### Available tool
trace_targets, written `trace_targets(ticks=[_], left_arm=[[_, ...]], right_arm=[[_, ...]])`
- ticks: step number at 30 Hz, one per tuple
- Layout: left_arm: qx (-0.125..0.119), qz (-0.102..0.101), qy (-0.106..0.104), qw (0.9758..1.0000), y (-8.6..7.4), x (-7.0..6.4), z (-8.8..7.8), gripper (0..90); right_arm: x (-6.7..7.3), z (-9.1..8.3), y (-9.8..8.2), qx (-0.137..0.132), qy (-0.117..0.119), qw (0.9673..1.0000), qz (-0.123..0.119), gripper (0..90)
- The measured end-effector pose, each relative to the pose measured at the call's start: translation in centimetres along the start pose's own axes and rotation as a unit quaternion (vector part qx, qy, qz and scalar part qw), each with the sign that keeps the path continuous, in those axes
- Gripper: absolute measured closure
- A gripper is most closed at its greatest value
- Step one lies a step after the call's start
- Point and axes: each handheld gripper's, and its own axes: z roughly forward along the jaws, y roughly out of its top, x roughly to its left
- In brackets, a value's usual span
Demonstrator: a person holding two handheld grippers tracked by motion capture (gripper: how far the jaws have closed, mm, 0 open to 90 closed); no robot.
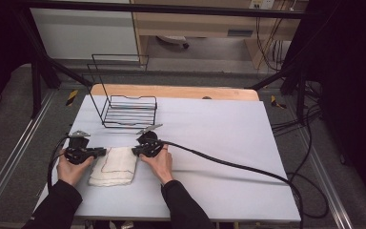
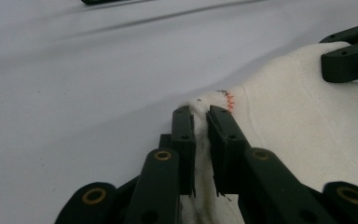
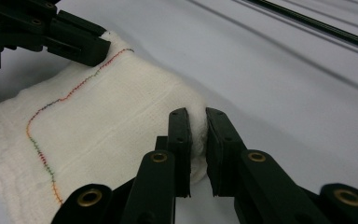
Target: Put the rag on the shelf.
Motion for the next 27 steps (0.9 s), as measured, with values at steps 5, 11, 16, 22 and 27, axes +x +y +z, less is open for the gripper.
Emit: trace_targets(ticks=[5, 11, 16, 22, 27], left_arm=[[-0.032, -0.008, -0.009, 0.9994, -0.1, 0.0, -1.4, 81.2], [-0.071, -0.004, -0.016, 0.9974, -0.2, -0.4, -3.4, 81.4], [-0.092, 0.003, -0.015, 0.9957, -0.1, -0.9, -4.6, 81.5], [-0.122, 0.015, -0.015, 0.9923, 0.2, -1.7, -6.1, 81.6], [-0.138, 0.021, -0.016, 0.9901, 0.4, -2.0, -6.7, 81.6]], right_arm=[[0.7, -1.0, 0.3, -0.020, 0.008, 0.9997, -0.014, 81.7], [1.7, -2.5, 0.6, -0.044, 0.017, 0.9983, -0.036, 81.7], [2.4, -3.7, 0.8, -0.061, 0.020, 0.9966, -0.052, 81.7], [3.1, -5.1, 1.1, -0.085, 0.019, 0.9939, -0.068, 81.9], [3.5, -5.9, 1.2, -0.097, 0.017, 0.9921, -0.077, 82.0]])
